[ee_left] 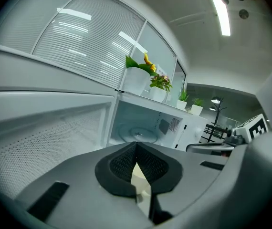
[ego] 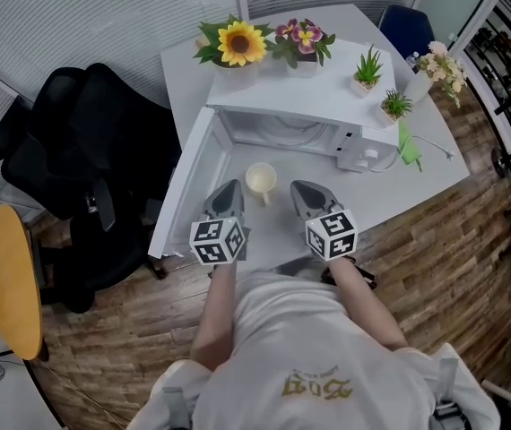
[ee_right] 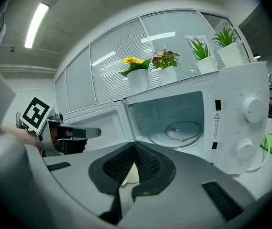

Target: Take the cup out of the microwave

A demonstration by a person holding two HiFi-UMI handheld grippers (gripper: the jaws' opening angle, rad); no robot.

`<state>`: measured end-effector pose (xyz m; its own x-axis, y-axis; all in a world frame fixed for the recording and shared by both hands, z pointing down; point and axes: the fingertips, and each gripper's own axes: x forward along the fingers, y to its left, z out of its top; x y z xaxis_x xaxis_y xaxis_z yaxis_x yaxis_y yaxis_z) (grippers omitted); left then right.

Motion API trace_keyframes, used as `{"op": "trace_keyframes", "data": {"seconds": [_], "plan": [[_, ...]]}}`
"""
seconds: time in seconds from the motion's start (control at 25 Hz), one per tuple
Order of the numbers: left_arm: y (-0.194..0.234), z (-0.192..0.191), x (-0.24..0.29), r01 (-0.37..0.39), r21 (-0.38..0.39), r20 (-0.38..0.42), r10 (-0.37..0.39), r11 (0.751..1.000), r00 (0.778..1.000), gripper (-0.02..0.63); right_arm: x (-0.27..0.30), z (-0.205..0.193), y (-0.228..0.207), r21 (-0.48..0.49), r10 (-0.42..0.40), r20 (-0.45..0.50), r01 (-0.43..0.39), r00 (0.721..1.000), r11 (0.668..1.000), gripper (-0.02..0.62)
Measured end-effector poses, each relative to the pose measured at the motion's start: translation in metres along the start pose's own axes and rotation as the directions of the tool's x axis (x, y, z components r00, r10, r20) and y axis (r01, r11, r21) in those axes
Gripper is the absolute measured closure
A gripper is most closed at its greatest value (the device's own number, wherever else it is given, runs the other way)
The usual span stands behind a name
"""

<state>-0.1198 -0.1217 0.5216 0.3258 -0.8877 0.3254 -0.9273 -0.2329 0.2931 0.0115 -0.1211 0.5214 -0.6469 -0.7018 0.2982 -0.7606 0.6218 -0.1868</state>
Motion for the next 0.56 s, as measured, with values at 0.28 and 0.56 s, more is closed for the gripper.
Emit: {"op": "trace_keyframes", "data": {"seconds": [0.28, 0.56], "plan": [[0.0011, -0.0042, -0.0026, -0.004, -0.005, -0.005, 0.004, 1.0, 1.0, 0.592, -0.001, -0.0032, 0.0017, 0.004, 0.005, -0.003, -0.005, 1.0, 1.0, 0.584], [0.0061, -0.0057, -0.005, -0.012, -0.013, 0.002, 0.012, 1.0, 1.0, 0.592, -0.002, -0.0061, 0.0043, 0.035, 0.014, 0.001, -0.014, 1.0, 0.999, 0.584]]}}
